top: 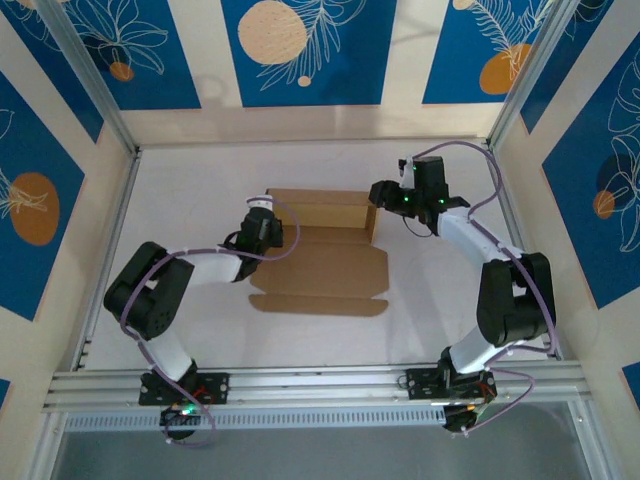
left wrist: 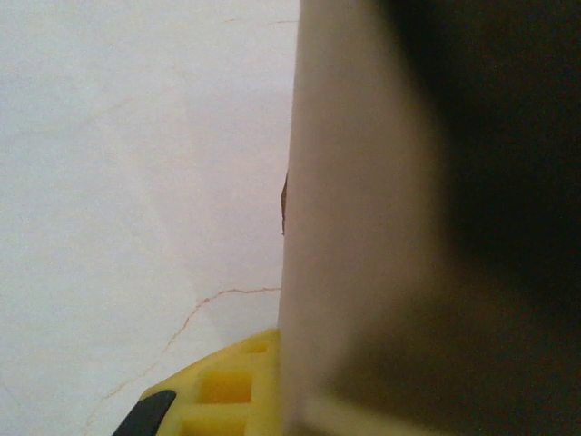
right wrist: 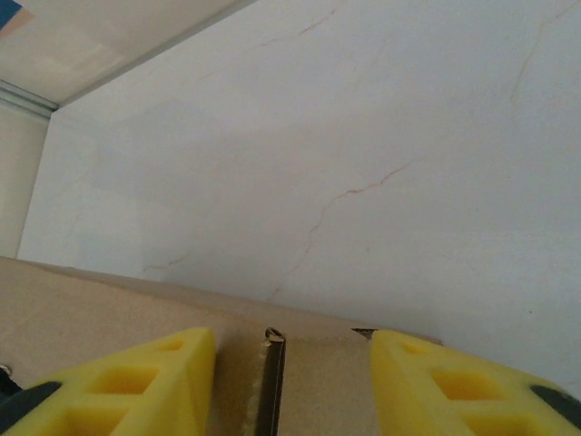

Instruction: Fold the paper box

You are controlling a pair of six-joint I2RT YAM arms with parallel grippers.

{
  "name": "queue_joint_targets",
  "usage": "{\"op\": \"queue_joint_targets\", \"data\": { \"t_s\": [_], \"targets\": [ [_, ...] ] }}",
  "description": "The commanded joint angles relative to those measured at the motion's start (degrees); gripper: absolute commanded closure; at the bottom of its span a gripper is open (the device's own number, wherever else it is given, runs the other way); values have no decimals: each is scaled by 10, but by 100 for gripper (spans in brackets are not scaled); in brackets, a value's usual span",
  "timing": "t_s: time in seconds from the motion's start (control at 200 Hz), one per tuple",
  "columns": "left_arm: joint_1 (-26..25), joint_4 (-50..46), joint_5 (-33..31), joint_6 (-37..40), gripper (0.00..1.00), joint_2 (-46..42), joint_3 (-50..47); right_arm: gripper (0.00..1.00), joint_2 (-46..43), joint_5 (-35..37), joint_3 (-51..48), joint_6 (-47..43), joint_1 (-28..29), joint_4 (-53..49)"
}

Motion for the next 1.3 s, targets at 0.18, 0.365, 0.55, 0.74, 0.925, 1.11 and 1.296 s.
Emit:
{"op": "queue_joint_targets", "data": {
  "t_s": [0.18,0.365,0.55,0.74,0.925,1.11,1.296],
  "targets": [
    [-14,25,-37,-25,100,-30,-26,77,32,28,-9,-2,8,-26],
    [-17,36,-56,-36,100,-42,-40,74,43,-7,-8,-3,7,5],
    [-18,65,-103,-54,100,-65,-69,50,26,-15,26,-37,0,19],
    [-18,70,-122,-59,100,-72,-76,48,-41,25,-41,-74,-15,112],
    [-17,56,-119,-51,100,-69,-67,47,-70,16,-152,-181,4,234],
    [-17,21,-79,3,100,-80,-55,47,-86,59,-217,-195,76,316],
    [-15,-38,-67,11,100,-102,-49,39,-119,160,-296,-198,125,408]
  ]
}}
